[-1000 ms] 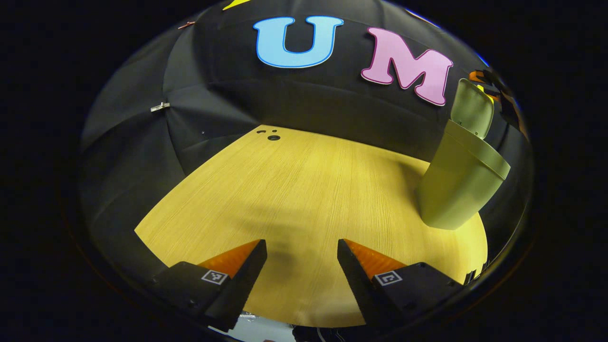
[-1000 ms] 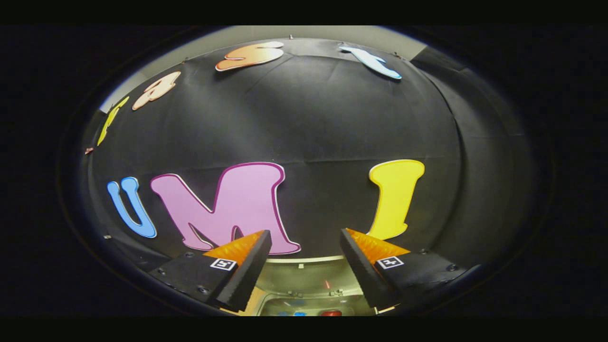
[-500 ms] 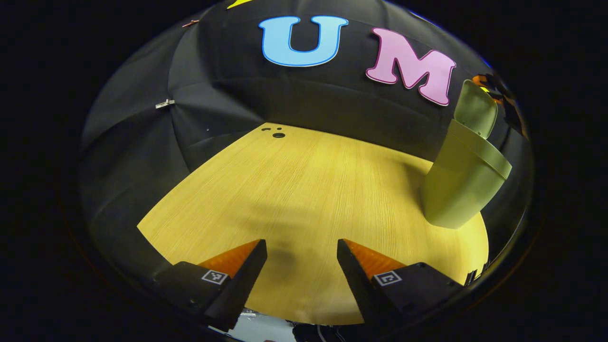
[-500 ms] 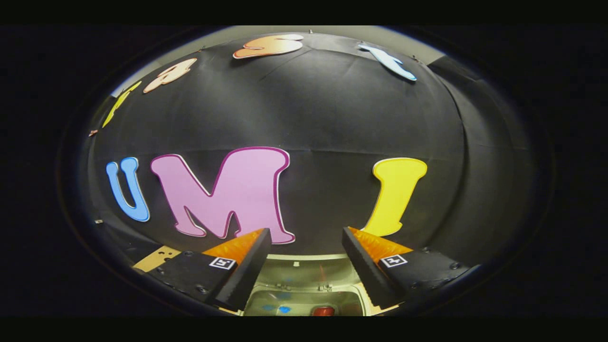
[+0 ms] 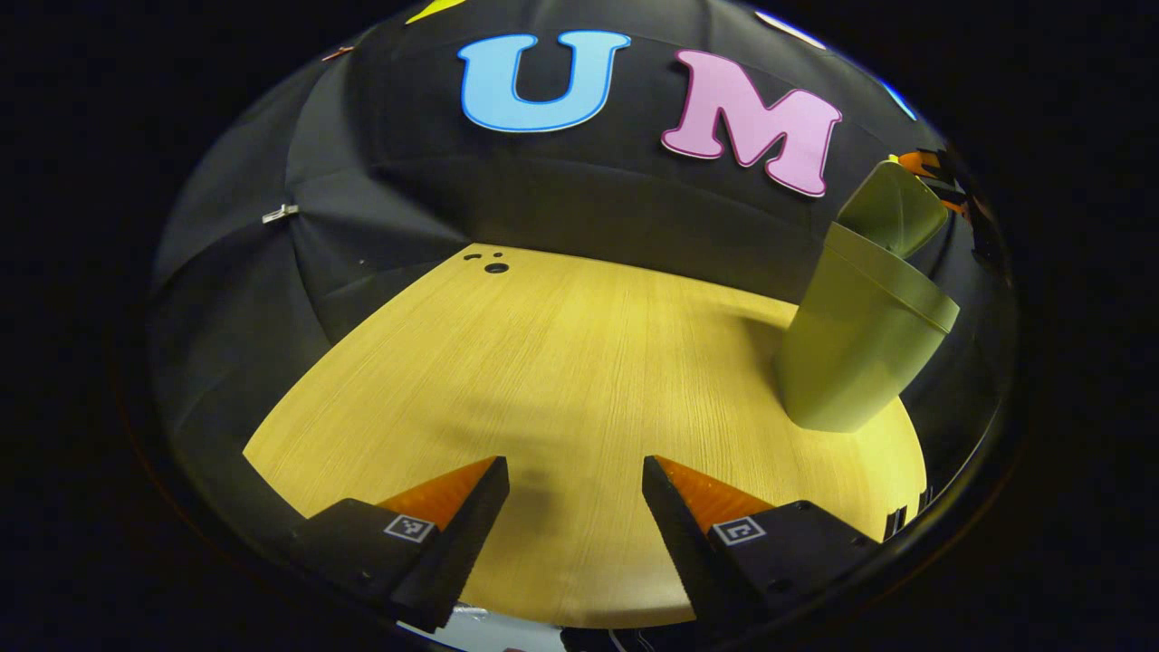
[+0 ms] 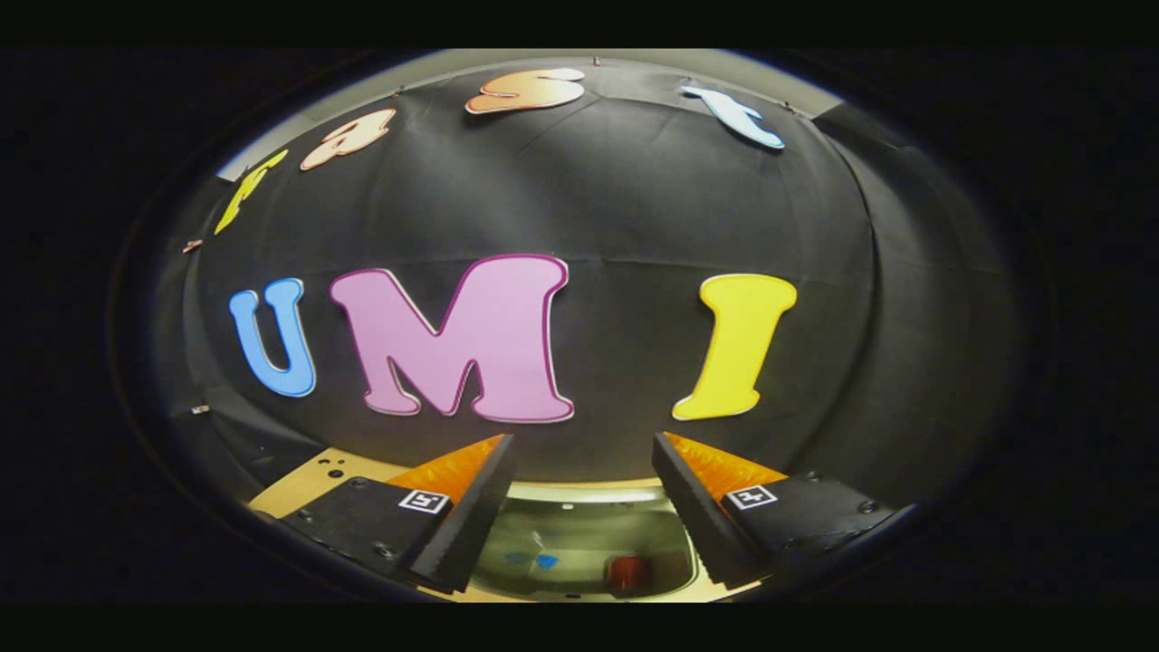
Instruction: Press the lid of the desktop garbage bin to open it, pick up the crumpled paper on the desktop and throw it into the bin, then pick up the pop can on the desktop and drop it into the bin, and finally close the garbage bin lid.
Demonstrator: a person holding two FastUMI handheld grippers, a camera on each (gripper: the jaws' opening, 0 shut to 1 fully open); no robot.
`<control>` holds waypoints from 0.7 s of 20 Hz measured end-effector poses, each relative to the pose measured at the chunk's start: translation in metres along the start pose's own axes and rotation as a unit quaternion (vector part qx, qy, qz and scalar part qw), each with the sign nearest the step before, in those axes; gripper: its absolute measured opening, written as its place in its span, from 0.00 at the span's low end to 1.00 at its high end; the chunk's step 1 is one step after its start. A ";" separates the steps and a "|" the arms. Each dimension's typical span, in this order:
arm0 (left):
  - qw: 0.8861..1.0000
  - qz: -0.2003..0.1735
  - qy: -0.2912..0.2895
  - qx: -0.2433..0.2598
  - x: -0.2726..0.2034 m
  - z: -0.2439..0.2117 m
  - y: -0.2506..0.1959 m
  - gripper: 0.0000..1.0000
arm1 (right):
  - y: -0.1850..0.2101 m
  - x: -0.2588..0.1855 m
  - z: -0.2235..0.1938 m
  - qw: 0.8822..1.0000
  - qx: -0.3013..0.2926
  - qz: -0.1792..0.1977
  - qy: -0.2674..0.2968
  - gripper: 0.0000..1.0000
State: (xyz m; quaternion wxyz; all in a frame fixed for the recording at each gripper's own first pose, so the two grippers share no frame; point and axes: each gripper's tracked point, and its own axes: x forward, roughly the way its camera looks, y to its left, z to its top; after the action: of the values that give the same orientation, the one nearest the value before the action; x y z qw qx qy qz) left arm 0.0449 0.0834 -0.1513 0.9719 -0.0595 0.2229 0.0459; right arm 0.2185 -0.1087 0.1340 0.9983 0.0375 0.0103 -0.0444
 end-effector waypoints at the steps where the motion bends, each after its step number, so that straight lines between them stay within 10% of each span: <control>1: 1.000 -0.004 0.002 0.005 0.000 -0.001 -0.001 0.95 | 0.001 -0.005 -0.011 1.000 0.001 0.002 0.010 0.95; 14: 0.998 -0.034 0.023 0.046 0.002 -0.011 -0.009 0.95 | -0.003 -0.036 -0.133 0.993 0.007 -0.014 0.119 0.95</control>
State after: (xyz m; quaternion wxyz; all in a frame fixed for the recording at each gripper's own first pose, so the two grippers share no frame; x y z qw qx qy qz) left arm 0.0428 0.0733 -0.1607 0.9693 -0.0230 0.2447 0.0009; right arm 0.1804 -0.0990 0.0024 0.9890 0.0496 0.1287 -0.0535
